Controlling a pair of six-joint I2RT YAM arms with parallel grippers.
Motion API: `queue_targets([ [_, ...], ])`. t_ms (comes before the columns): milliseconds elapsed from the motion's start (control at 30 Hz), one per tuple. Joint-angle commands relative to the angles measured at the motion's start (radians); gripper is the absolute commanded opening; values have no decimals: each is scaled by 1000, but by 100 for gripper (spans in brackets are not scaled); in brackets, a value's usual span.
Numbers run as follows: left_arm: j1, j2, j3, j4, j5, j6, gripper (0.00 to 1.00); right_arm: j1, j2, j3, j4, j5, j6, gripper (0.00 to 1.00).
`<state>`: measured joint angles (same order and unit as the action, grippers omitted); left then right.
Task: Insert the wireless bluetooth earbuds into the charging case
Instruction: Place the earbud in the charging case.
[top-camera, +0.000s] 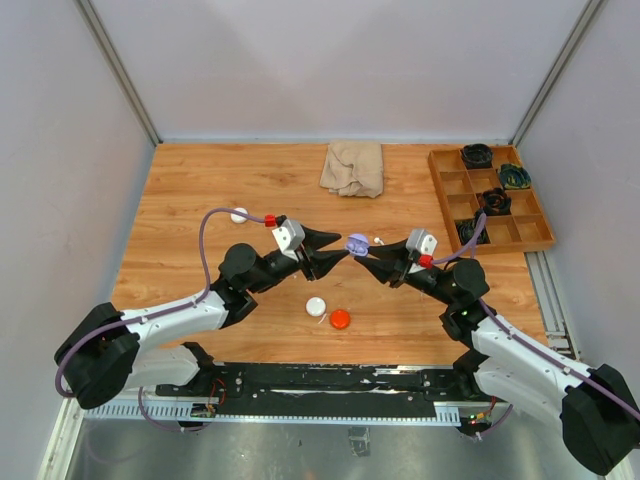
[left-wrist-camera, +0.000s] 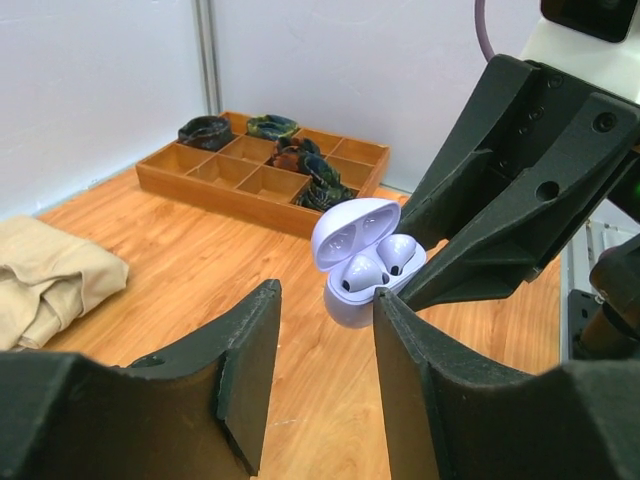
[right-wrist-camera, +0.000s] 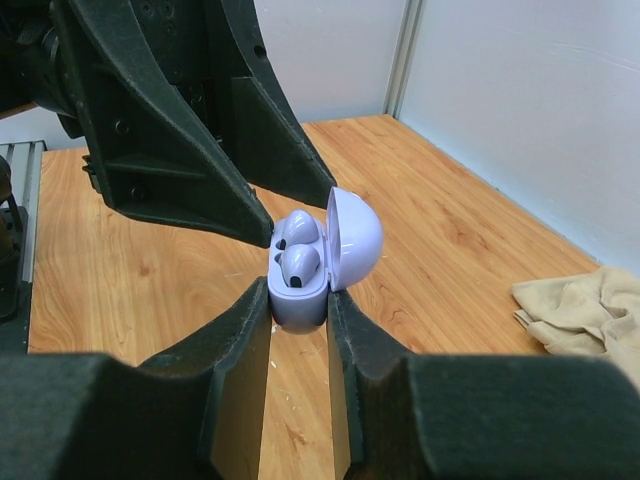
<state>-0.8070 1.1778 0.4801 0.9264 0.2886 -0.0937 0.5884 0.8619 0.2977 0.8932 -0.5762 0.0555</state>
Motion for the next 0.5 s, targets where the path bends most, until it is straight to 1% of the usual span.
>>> queue_targets([
  [0, -4, -17, 9, -30, -35, -4, 48, -12, -10, 2, 50, -18, 14, 1],
  [100, 0, -39, 17, -76, -15, -7, 52, -12, -4, 4, 39, -13, 5, 1],
  [200, 32, -70, 33, -139, 42, -45, 56, -12, 4, 10, 31, -15, 0, 1],
  [267, 62, -82, 43, -174, 104, -99, 59, -12, 12, 16, 25, -22, -2, 1],
  [333, 110, -86, 55, -201, 196, -156, 61, -12, 21, 27, 14, -36, -6, 1],
  [467, 170, -77, 81, -216, 381, -282, 66, -12, 50, 49, 9, -74, -7, 1],
])
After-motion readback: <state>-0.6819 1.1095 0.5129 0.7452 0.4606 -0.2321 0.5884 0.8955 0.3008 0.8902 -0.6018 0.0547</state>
